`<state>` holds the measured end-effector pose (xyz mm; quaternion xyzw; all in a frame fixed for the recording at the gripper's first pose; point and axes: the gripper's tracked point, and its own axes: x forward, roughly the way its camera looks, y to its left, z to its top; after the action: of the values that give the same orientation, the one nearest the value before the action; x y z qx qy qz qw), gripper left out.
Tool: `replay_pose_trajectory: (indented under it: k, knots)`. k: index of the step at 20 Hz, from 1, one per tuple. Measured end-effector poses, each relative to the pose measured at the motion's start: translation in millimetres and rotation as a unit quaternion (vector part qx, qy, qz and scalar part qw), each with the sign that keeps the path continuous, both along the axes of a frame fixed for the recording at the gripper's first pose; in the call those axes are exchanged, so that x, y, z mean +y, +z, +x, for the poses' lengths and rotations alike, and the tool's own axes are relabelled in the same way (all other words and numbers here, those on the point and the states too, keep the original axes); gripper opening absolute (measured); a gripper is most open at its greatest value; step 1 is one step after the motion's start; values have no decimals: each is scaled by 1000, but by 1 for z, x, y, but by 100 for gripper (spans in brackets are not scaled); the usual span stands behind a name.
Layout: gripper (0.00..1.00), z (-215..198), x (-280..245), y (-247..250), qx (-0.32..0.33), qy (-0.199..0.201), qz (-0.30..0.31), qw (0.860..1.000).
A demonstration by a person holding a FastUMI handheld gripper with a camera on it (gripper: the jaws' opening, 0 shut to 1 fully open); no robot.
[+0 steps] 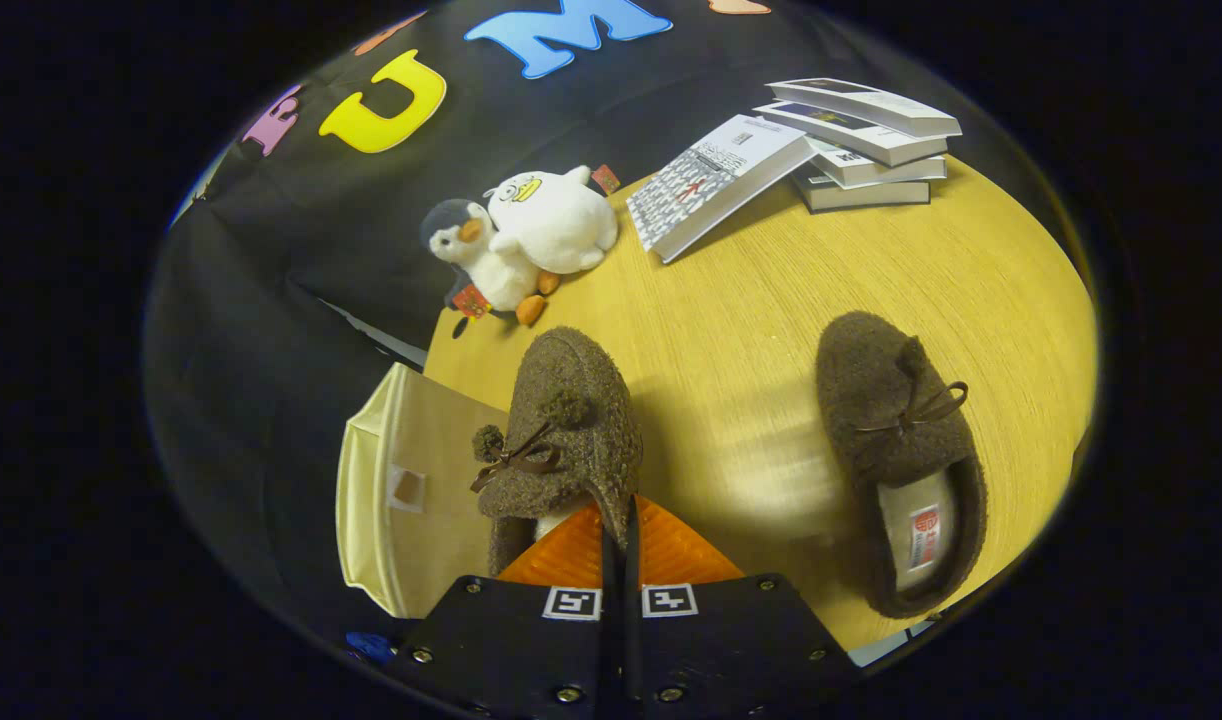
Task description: Open the storage box then place both shoes into the box .Put the left shoe in first, then the right shoe, with the right side of both shoes facing outward in a uniform manner.
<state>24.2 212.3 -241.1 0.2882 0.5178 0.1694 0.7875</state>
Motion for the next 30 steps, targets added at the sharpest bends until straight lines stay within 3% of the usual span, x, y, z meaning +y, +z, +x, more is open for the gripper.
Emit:
replay_pose_trajectory:
  k: [6,10,16,21,26,28,30]
  knots:
    - [1,17,68,90,-45,22,56,997]
    - [1,17,125,117,-68,30,76,994]
    - [1,-4,202,88,-71,68,60,993]
    - [1,-20,235,58,-41,65,42,996]
    - [1,-34,258,38,-37,89,21,995]
    - [6,-38,263,36,-50,113,12,992]
    - [31,-41,267,43,-66,129,21,989]
